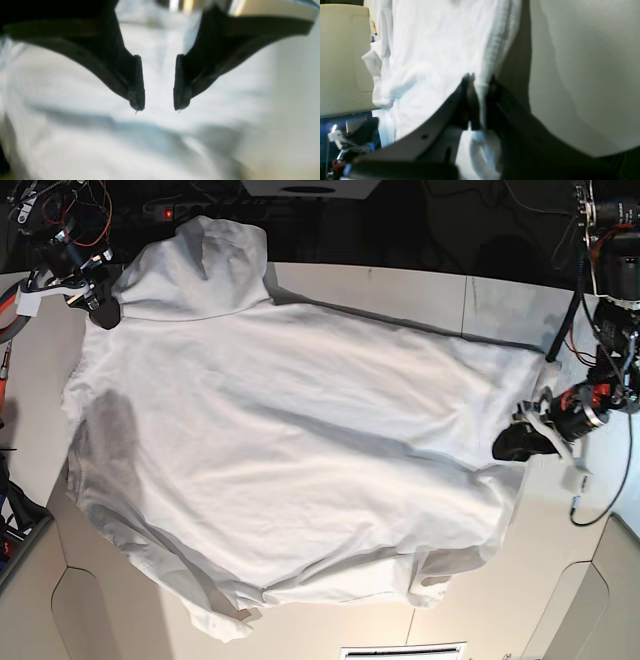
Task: Layout the t-shirt on the table in an organized manner, then fold the t-shirt properly
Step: 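Lift the shirt with both grippers holding opposite shoulder corners, then lower the held shirt edge onto the table, folding it over itself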
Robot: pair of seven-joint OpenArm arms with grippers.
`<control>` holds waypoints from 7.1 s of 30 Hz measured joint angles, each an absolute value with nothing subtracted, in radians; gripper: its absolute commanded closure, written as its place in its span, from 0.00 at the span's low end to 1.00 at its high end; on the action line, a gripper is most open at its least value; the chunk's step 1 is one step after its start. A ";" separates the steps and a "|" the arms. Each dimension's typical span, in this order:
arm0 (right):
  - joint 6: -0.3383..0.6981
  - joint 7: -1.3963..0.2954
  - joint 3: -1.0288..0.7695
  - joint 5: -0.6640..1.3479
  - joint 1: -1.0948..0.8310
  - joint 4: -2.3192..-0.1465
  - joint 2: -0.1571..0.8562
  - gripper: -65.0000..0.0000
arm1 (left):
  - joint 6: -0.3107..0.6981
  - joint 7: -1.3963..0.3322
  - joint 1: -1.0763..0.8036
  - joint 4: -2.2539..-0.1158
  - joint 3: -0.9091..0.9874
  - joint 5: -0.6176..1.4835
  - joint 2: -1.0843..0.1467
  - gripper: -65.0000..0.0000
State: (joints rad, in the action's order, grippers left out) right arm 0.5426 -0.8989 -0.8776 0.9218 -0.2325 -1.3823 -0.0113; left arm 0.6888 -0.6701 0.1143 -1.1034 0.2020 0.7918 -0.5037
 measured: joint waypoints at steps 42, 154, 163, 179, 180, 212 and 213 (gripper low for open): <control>0.548 -0.974 -0.879 0.979 -0.285 -1.458 -0.009 1.00 | 0.635 -0.788 -0.191 -1.104 0.465 0.999 -0.465 1.00; 0.483 -0.629 -0.609 0.369 0.054 -1.528 0.183 0.81 | 0.686 -0.626 0.003 -1.104 0.490 0.827 -0.411 0.54; 0.559 -0.953 -0.682 0.677 -0.054 -1.744 0.199 1.00 | 0.686 -0.626 0.003 -1.104 0.490 0.825 -0.411 0.54; 0.588 -0.807 -0.674 0.542 -0.130 -1.474 0.261 1.00 | 0.686 -0.623 0.003 -1.104 0.491 0.827 -0.413 0.54; 0.589 -0.799 -0.657 0.543 -0.108 -1.434 0.276 1.00 | 0.685 -0.623 0.003 -1.104 0.491 0.827 -0.413 0.54; 0.519 -0.894 -0.702 0.545 -0.017 -1.617 0.306 1.00 | 0.686 -0.623 0.000 -1.104 0.491 0.827 -0.412 0.54; 0.519 -0.912 -0.725 0.587 -0.044 -1.644 0.300 1.00 | 0.686 -0.623 0.000 -1.104 0.491 0.827 -0.412 0.54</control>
State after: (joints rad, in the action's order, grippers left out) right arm 0.5194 -0.9115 -0.7246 0.5865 -0.0437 -1.6436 0.3004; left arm 0.6857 -0.6228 0.0002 -1.1042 0.4911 0.8268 -0.4122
